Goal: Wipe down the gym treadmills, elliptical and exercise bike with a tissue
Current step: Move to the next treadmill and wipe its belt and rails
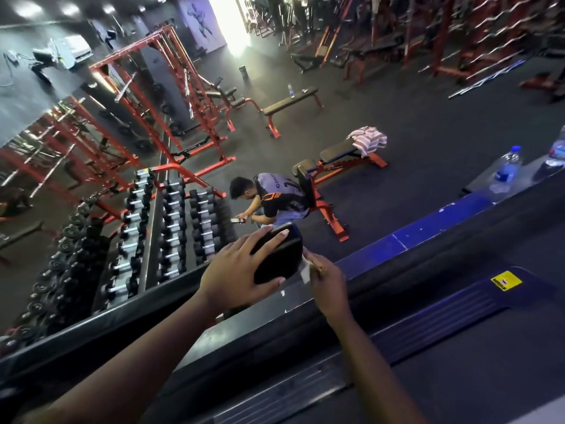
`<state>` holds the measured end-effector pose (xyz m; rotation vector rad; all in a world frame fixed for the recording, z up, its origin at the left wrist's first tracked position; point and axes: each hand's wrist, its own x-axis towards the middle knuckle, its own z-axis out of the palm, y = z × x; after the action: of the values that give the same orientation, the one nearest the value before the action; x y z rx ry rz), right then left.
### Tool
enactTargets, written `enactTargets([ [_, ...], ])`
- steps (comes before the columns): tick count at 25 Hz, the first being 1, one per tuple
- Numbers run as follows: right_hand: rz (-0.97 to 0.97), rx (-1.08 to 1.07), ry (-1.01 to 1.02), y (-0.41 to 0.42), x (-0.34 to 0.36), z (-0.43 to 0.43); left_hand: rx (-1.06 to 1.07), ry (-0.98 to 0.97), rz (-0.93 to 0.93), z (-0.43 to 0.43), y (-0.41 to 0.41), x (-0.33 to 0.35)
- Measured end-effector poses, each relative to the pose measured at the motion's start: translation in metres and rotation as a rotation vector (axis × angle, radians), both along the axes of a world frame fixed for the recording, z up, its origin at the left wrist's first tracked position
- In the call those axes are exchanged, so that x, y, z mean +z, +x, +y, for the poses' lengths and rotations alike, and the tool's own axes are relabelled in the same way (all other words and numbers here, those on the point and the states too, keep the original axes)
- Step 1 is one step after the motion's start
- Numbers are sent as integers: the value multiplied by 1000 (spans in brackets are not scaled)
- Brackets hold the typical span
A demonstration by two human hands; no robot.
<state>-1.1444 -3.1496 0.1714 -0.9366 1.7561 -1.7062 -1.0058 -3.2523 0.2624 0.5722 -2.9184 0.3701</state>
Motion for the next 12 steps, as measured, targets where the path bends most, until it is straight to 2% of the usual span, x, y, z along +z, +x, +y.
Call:
enactTargets([
  [4,180,49,251,0,23,27,18,37,18,0,0,-1],
  [12,404,8,395,2,63,93,30,152,107,49,8,-2],
])
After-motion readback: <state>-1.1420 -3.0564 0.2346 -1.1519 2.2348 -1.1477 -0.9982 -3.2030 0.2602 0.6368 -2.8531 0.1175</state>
